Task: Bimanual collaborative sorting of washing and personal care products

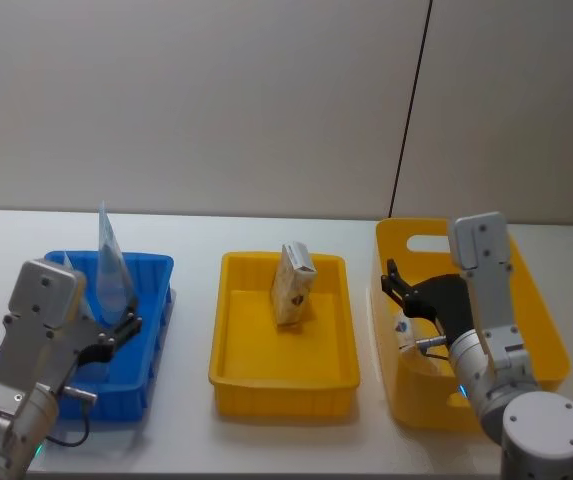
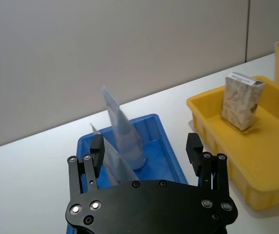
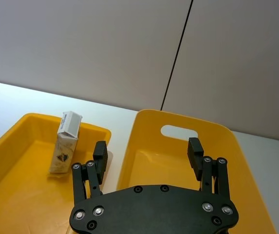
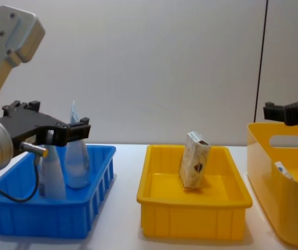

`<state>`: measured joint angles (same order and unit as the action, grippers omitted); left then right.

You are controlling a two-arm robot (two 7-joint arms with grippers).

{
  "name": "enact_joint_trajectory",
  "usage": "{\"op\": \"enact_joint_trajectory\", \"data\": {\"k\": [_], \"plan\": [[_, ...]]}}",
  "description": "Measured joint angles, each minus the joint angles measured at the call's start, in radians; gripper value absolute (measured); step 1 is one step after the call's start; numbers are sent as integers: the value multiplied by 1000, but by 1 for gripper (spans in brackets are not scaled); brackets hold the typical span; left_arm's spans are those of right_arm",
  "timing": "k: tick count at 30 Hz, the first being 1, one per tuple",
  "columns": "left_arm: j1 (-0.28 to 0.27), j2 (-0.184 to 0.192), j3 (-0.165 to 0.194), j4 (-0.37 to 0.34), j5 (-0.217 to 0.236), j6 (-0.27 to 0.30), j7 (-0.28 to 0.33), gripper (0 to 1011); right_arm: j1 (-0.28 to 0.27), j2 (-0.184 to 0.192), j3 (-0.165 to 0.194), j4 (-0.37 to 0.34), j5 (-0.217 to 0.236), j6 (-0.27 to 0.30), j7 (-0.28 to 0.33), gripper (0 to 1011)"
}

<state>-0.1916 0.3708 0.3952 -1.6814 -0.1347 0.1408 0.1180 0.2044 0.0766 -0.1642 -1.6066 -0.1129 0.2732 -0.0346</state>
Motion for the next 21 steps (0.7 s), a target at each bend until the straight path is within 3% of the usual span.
{"op": "enact_joint_trajectory", "data": {"k": [11,21], "plan": [[-13,-42,-41,25,-26,77,24,1002,-2,1,-1,-4,1,-3,5,1004],[-53,-87,-64,94,-62,106,15,1001,-2,2,-2,-5,2,-4,6,1004]]}}
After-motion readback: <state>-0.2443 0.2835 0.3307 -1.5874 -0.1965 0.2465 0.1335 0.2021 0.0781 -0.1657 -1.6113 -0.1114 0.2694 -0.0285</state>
